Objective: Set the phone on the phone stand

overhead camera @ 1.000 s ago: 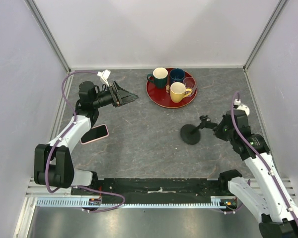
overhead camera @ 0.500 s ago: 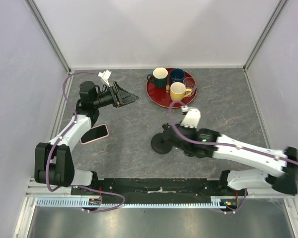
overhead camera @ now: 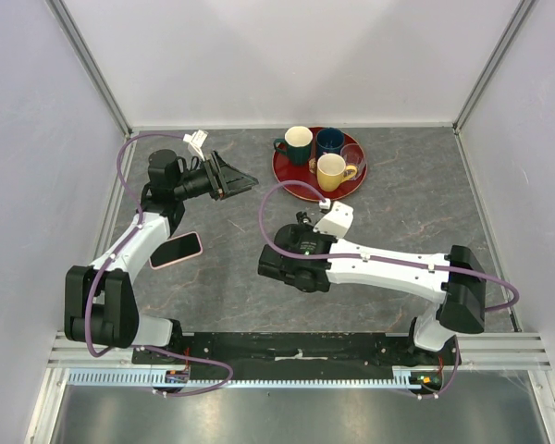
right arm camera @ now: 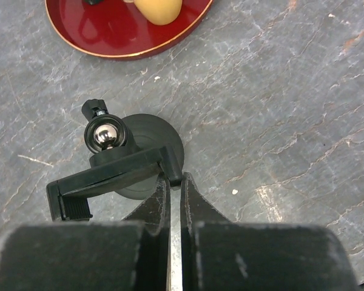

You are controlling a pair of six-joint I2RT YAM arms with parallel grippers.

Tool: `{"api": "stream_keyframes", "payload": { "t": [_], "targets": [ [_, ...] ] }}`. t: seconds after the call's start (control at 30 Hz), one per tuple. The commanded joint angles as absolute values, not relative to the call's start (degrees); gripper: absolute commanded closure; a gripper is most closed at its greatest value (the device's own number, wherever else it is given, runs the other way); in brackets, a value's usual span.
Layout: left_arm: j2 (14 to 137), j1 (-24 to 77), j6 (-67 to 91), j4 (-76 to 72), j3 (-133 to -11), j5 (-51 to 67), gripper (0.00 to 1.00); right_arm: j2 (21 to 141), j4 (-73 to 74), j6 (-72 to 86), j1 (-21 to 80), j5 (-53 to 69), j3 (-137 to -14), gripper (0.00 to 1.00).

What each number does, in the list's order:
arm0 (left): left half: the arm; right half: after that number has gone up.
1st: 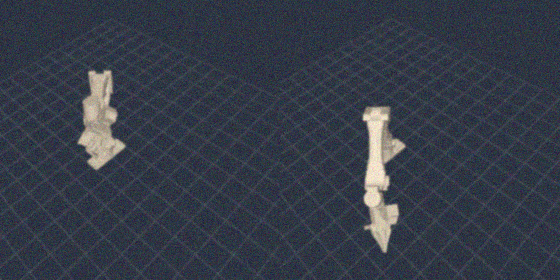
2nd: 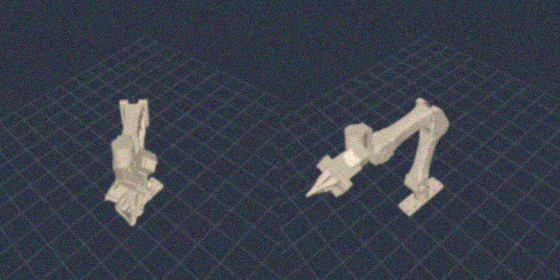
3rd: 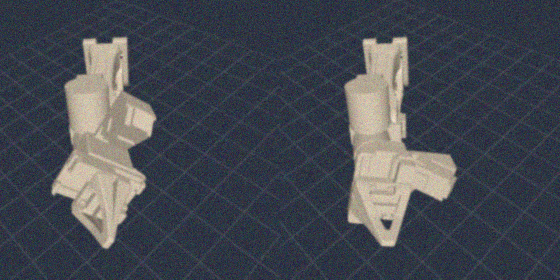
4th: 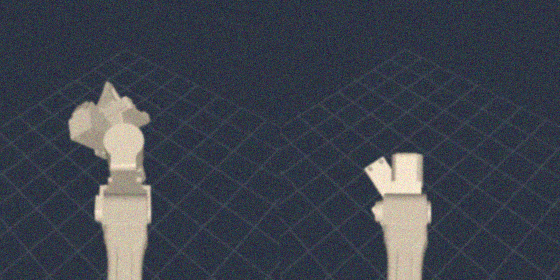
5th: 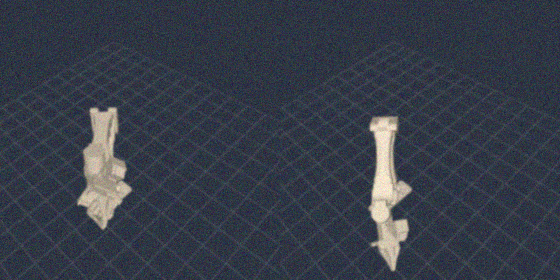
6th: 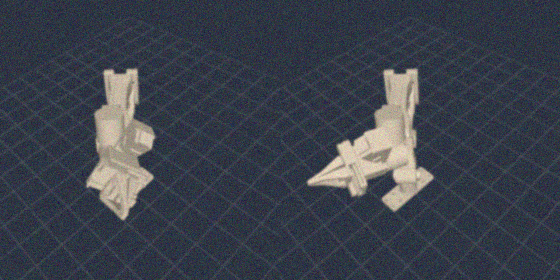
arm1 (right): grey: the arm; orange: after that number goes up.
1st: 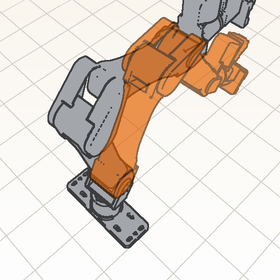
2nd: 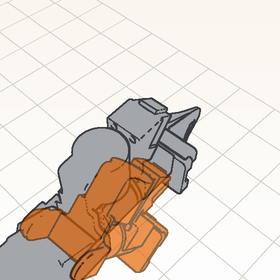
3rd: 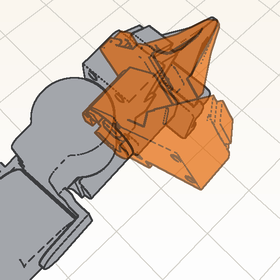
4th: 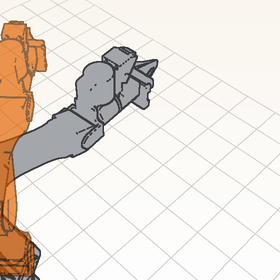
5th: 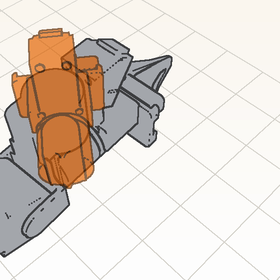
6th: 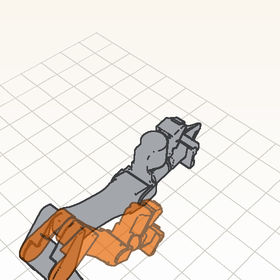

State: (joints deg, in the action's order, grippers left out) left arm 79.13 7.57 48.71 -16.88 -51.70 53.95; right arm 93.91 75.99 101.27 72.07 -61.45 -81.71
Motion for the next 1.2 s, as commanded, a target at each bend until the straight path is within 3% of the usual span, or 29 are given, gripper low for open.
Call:
{"api": "stream_keyframes", "payload": {
  "t": [0.0, 0.3, 0.57, 0.7, 0.77, 0.8, 0.93, 1.0, 1.17],
  "targets": [
    [79.63, 7.47, 48.69, -17.23, -54.05, 55.19, 0.27, 92.81, 83.5, 102.94, 70.05, -70.14, -86.91, 1.0],
    [79.28, 7.56, 49.13, -17.31, -54.14, 55.63, 0.27, 98.08, 83.5, 92.37, 69.08, -65.93, -93.08, 1.0],
    [79.28, 7.47, 48.96, -17.49, -53.96, 55.46, 0.27, 99.41, 83.5, 94.83, 68.47, -65.13, -91.49, 0.86],
    [79.45, 7.56, 48.69, -17.49, -53.88, 55.37, 0.27, 100.63, 83.5, 92.21, 68.2, -64.95, -93.6, 0.54],
    [79.72, 7.56, 48.69, -17.49, -53.96, 55.46, 0.27, 100.99, 83.5, 89.04, 68.2, -64.16, -95.35, 0.43],
    [79.89, 7.56, 48.69, -17.49, -54.05, 55.55, 0.27, 100.81, 83.58, 88.34, 68.29, -63.81, -95.71, 0.27],
    [80.07, 7.56, 48.43, -17.49, -54.14, 55.81, 0.27, 98.54, 82.01, 78.0, 70.92, -62.67, -100.54, 0.13],
    [79.89, 7.56, 47.56, -17.05, -54.23, 55.55, 0.28, 95.82, 74.65, 63.25, 74.51, -61.09, -101.08, 0.13],
    [79.72, 7.56, 45.71, -14.6, -54.75, 54.49, 0.28, 78.25, 51.73, 40.28, 76.03, -48.71, -83.81, 0.07]
  ]
}}
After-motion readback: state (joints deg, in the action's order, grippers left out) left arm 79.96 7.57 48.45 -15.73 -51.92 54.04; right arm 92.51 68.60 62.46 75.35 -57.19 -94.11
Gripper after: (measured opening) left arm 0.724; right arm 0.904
